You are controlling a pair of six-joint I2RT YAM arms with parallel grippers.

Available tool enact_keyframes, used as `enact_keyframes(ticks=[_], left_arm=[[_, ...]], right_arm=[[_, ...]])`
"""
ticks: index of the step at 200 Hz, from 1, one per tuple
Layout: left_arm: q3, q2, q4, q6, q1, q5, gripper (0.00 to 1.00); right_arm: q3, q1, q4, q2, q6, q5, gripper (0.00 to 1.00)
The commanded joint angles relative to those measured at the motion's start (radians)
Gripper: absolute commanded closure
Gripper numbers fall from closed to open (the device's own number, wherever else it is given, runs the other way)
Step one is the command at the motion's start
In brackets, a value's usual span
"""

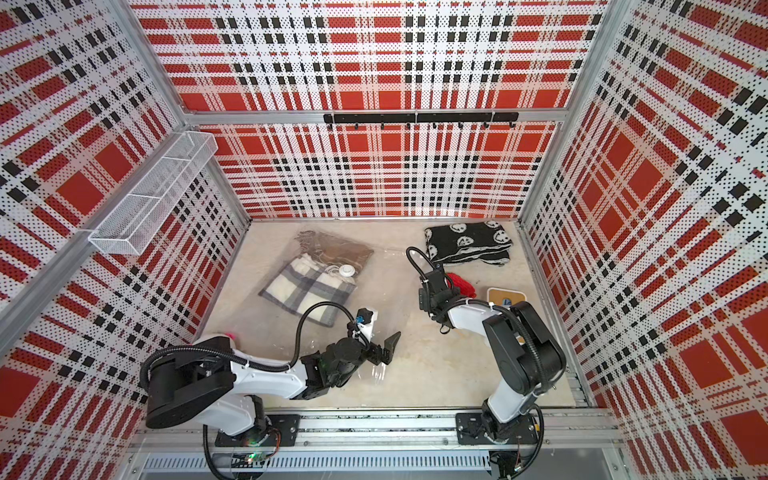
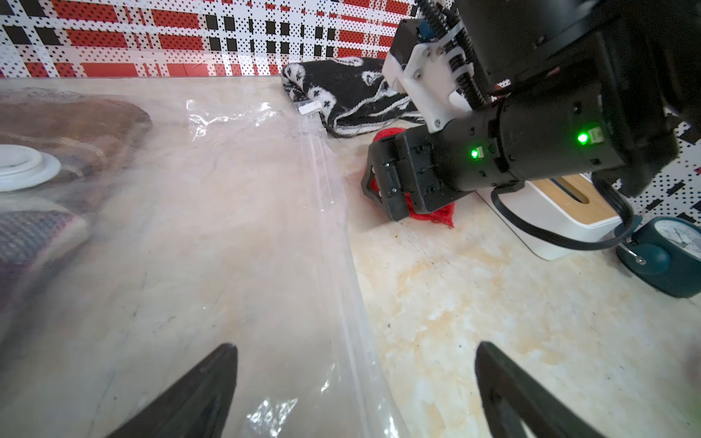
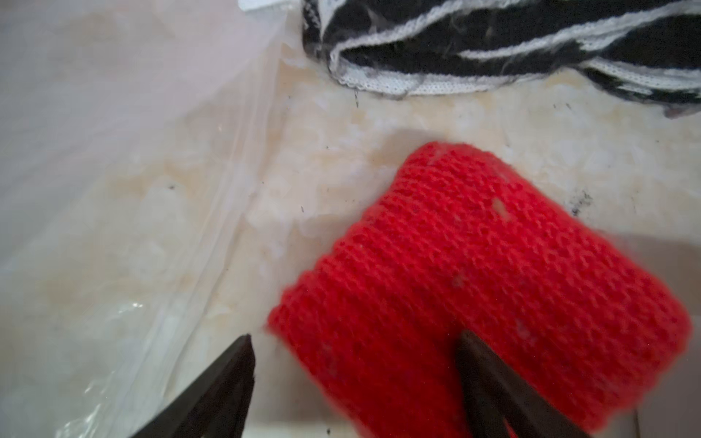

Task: Take the scarf out of the vacuum bag
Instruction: Pick up the scarf at the center of the board.

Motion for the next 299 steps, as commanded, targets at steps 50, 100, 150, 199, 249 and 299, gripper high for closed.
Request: enact_keyframes(ticks=[50,100,150,199,249,299], left_arm=[[-0.048,-0.028,0.081,-0.014,0.022,0.013,0.02],[-0.067,-0.032,0.105,-0.015,0.033,0.022,0.02],[-0.063,-0.017,0.118,-0.015,0.046,0.016,0.02],[-0.109,-0.073,0.160,-0.014,0.040,-0.071,0.02],[-0.129,-0.059,0.246,-0.015,0.038,-0.094,0.02],[-0.118,-0.063,0.246,-0.015,0.039,-0.111,0.02]], right_arm=[[0.110,0.015,-0.169,0.156,0.079,0.148,0.20],[0.138,0.015,-0.188,0.179,0.105,0.182,0.59],[0.156,-0.018,-0.094,0.175,0.076,0.095,0.85],[0.131,-0.049,-0.029,0.093,0.109,0.041,1.00],[0.181,-0.062,-0.055,0.041,0.134,0.036,1.00],[0.295,-0.068,-0.150,0.038,0.129,0.062,1.00]])
